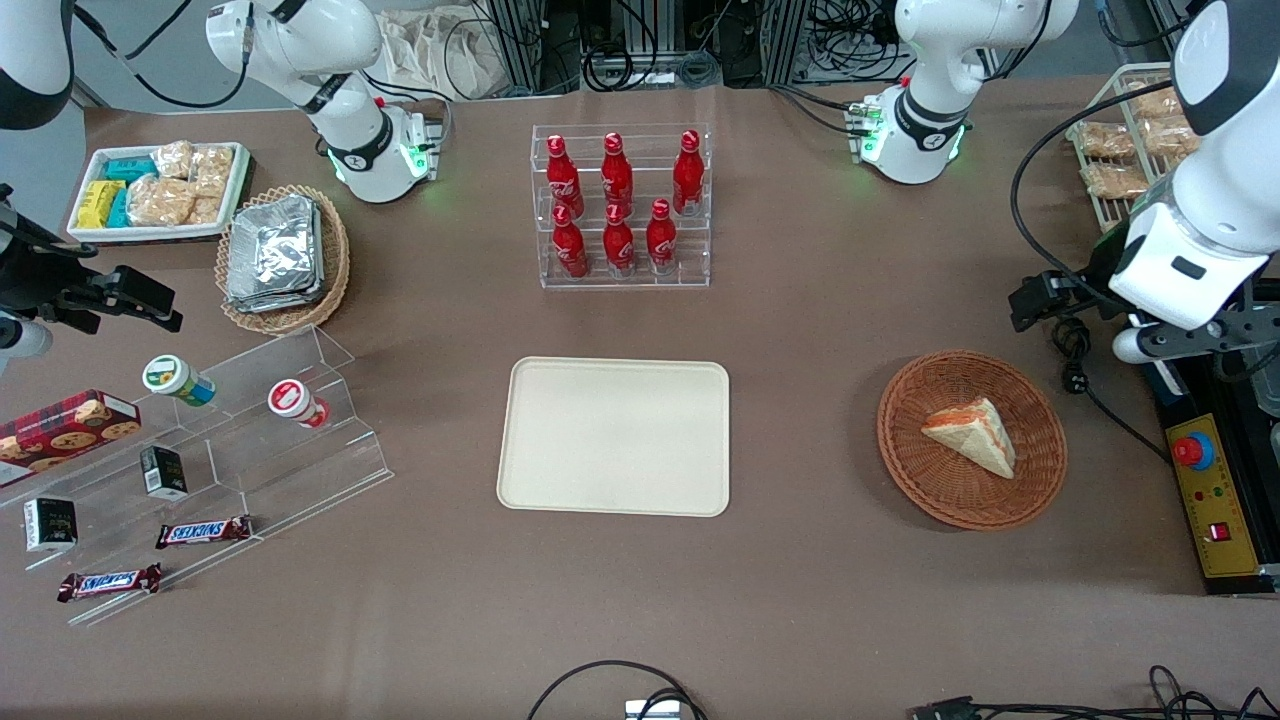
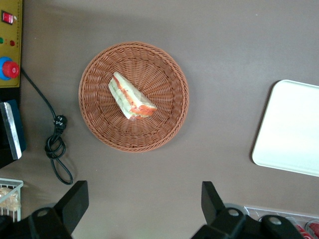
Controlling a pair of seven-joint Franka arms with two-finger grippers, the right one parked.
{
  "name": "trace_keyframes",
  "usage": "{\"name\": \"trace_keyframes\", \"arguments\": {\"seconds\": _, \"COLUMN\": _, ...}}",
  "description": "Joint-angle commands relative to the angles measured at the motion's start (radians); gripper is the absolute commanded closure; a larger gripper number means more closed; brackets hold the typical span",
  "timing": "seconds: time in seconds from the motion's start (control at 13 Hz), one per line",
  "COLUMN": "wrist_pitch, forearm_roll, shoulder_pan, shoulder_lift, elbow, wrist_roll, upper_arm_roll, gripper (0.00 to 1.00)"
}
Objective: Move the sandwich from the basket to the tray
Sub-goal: 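Move the left gripper over the sandwich in the wicker basket, then lower the open left gripper and close it on the wrapped sandwich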
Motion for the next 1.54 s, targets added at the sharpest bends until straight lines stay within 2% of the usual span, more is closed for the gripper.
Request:
{"name": "trace_keyframes", "arguments": {"seconds": 0.0, "wrist_pitch": 0.02, "forearm_roll": -0.002, "shoulder_pan": 0.03, "shoulder_lift": -0.01, "elbow": -0.043, "wrist_roll": -0.049, "upper_arm_roll": -0.002, "gripper": 0.0}}
{"name": "trace_keyframes", "arguments": {"seconds": 0.23, "wrist_pitch": 0.063, "forearm_roll": 0.0, "shoulder_pan": 0.046, "shoulder_lift": -0.018, "elbow": -0.117, "wrist_roll": -0.201, "upper_arm_roll": -0.002, "gripper": 0.0}}
{"name": "trace_keyframes", "arguments": {"seconds": 0.54, "wrist_pitch": 0.166, "forearm_roll": 0.006, "shoulder_pan": 0.049, "shoulder_lift": -0.027, "elbow": -0.271, "wrist_roll": -0.247, "upper_arm_roll": 0.0, "gripper": 0.0}}
{"name": "trace_keyframes", "arguments": {"seconds": 0.77, "wrist_pitch": 0.336, "forearm_roll": 0.006, "shoulder_pan": 0.052, "shoulder_lift": -0.033, "elbow": -0.409, "wrist_roll": -0.394, "upper_arm_roll": 0.0, "gripper": 0.0}}
{"name": "trace_keyframes", "arguments": {"seconds": 1.15, "wrist_pitch": 0.667, "forearm_roll": -0.009, "shoulder_pan": 0.087, "shoulder_lift": -0.004, "elbow": -0.622, "wrist_roll": -0.517, "upper_arm_roll": 0.0, "gripper": 0.0}}
{"name": "trace_keyframes", "arguments": {"seconds": 1.46, "wrist_pitch": 0.825, "forearm_roll": -0.014, "shoulder_pan": 0.087, "shoulder_lift": 0.103, "elbow": -0.615, "wrist_roll": -0.653, "upper_arm_roll": -0.002, "gripper": 0.0}}
